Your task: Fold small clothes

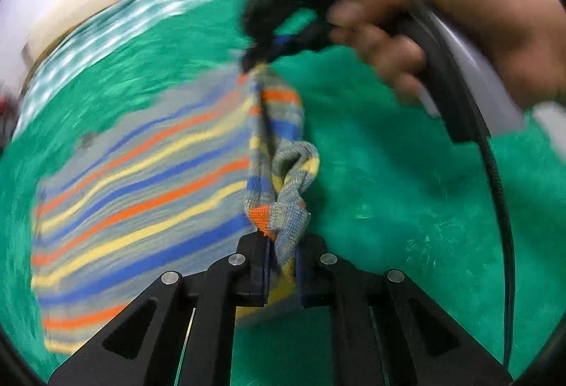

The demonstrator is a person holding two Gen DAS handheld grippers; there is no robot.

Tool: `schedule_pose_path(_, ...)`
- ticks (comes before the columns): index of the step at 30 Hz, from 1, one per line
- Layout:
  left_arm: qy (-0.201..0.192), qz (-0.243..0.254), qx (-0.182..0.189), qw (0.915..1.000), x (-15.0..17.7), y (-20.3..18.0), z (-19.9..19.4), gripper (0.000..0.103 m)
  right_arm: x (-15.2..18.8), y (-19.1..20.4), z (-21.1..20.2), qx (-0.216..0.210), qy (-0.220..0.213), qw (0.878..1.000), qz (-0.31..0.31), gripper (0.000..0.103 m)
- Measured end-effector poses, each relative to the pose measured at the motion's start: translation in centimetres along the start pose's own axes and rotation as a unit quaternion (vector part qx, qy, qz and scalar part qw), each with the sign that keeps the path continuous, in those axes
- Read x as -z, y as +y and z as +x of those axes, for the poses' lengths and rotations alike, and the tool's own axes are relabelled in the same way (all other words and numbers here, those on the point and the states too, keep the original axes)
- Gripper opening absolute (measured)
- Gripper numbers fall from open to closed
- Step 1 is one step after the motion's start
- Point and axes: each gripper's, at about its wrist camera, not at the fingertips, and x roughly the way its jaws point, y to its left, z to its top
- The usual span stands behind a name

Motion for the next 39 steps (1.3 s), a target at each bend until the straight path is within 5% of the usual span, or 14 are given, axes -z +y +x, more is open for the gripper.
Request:
schedule_pose_path(4, -0.022, -0.125, 0.0, 0.9919, 2.2, 9.2, -5.7, 0.009, 0.0, 7.7, -1.8, -0.03, -0.02, 0.997, -0.064, 0.007)
schedule_pose_path(9, -0.004, -0.222, -0.028, 0.9746, 6.0, 17.6, -7.2, 0.009, 0.7, 19.3, 2.3, -0.048, -0.003, 0.989, -0.141, 0.007)
schedule_pose_path(13, 0.021, -0.281, -0.042, 0.9586, 9.1, 20.9, -6.4, 0.009, 1.5, 25.4, 7.5, -0.055, 0.015, 0.985, -0.164, 0.007)
schedule_pose_path(17, 0.033, -0.301, -0.055, 0.9515, 10.0, 22.1, -5.7, 0.011, 2.9, 30.3, 11.9, -0.054, 0.031, 0.978, -0.199, 0.007)
schedule_pose_path(19, 0.054, -0.306, -0.069, 0.948, 10.4, 23.1, -4.8, 0.033, 3.3, 31.7, 13.7, -0.051, 0.033, 0.976, -0.211, 0.011)
schedule_pose_path(22, 0.067, -0.333, -0.074, 0.9377, 12.6, 24.9, -5.3, 0.053, 3.0, 31.8, 14.9, -0.063, 0.022, 0.979, -0.193, 0.029)
schedule_pose_path(24, 0.057, -0.34, -0.077, 0.9353, 13.0, 26.1, -6.3, 0.056, 2.5, 30.9, 13.5, -0.074, -0.002, 0.983, -0.169, 0.03)
schedule_pose_path(27, 0.035, -0.332, -0.084, 0.9388, 13.5, 26.8, -8.8, 0.054, 2.3, 28.1, 9.7, -0.064, -0.038, 0.987, -0.144, 0.03)
schedule_pose_path(30, 0.006, -0.304, -0.08, 0.9492, 13.4, 26.1, -10.5, 0.052, 4.7, 25.7, 5.6, -0.019, -0.048, 0.98, -0.19, 0.03)
schedule_pose_path(33, 0.0, -0.27, -0.066, 0.9607, 13.0, 25.3, -9.4, 0.053, 9.0, 24.1, 3.4, -0.025, -0.02, 0.973, -0.227, 0.03)
schedule_pose_path(36, 0.066, -0.23, -0.081, 0.9675, 13.3, 24.2, -5.1, 0.046, 14.3, 23.6, 5.0, -0.03, 0.033, 0.958, -0.282, 0.029)
schedule_pose_path(37, 0.09, -0.225, -0.08, 0.9669, 13.6, 24.1, -4.7, 0.036, 15.9, 23.0, 6.5, -0.017, 0.061, 0.956, -0.288, 0.029)
schedule_pose_path(39, 0.105, -0.224, -0.058, 0.9671, 13.8, 24.8, -4.8, 0.036, 18.0, 21.7, 8.2, 0.022, 0.095, 0.949, -0.298, 0.028)
